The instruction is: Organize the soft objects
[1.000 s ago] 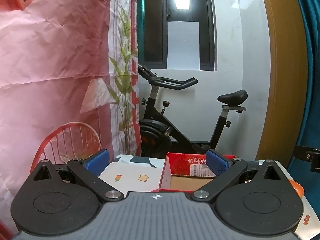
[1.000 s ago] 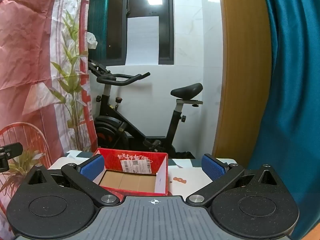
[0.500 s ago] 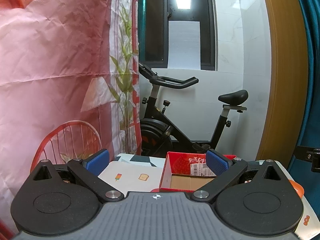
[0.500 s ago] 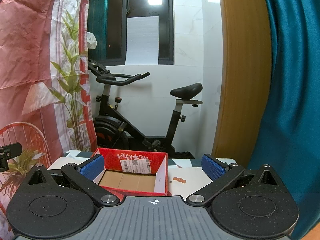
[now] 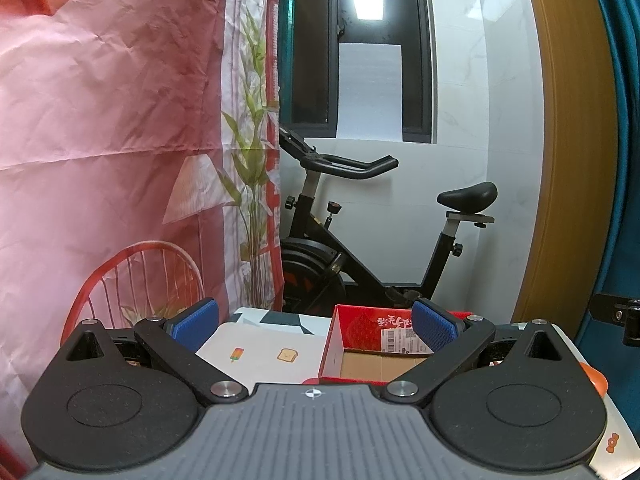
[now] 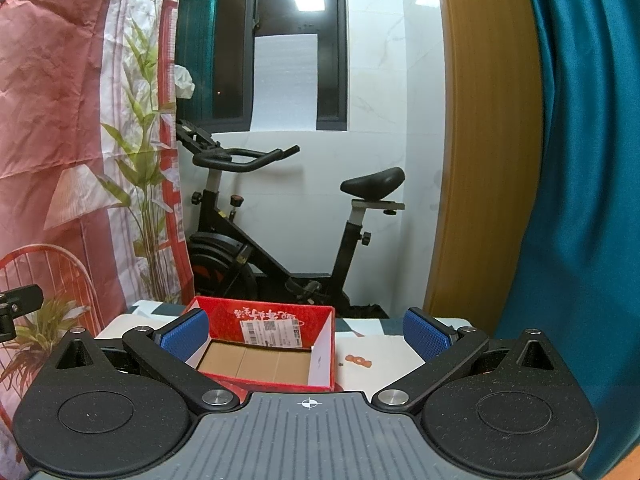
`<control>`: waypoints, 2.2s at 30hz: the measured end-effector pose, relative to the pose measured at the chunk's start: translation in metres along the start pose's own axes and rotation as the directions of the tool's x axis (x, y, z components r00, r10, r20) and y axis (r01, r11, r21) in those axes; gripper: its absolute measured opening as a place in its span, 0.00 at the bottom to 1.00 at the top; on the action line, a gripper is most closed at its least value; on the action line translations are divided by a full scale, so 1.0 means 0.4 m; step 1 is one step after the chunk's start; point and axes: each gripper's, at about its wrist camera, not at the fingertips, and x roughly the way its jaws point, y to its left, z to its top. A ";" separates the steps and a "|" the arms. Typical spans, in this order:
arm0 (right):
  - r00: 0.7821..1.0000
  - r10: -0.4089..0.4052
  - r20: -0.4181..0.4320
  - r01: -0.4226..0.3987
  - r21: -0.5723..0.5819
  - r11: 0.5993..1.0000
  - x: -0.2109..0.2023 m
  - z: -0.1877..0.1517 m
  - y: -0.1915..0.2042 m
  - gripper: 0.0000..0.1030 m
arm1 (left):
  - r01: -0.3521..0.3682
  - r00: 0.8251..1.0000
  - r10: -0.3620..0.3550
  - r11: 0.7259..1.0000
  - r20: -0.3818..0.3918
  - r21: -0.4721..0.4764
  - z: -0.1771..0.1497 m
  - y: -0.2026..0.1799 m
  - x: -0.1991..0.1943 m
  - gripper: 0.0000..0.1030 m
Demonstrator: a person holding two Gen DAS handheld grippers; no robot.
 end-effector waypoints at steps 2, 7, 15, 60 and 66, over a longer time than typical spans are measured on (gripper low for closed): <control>1.000 0.001 0.000 -0.001 0.000 1.000 0.000 0.000 0.000 1.00 | 0.000 1.000 0.000 1.000 0.000 0.001 -0.001 0.000 0.000 1.00; 1.000 0.001 0.000 -0.001 0.000 1.000 0.002 -0.002 0.000 1.00 | -0.002 1.000 0.002 1.000 -0.001 -0.002 0.000 -0.002 0.000 1.00; 1.000 0.000 0.001 0.000 0.000 1.000 0.000 0.000 0.000 1.00 | -0.001 1.000 0.001 1.000 -0.001 -0.001 0.000 -0.003 0.000 1.00; 0.988 0.071 -0.134 -0.046 0.181 0.982 0.330 -0.261 -0.089 1.00 | -0.044 0.987 0.042 0.999 -0.158 -0.005 -0.226 0.048 0.294 1.00; 0.965 0.131 -0.229 -0.087 0.196 0.977 0.404 -0.332 -0.073 1.00 | 0.000 0.963 -0.010 0.999 -0.268 -0.038 -0.292 0.063 0.377 1.00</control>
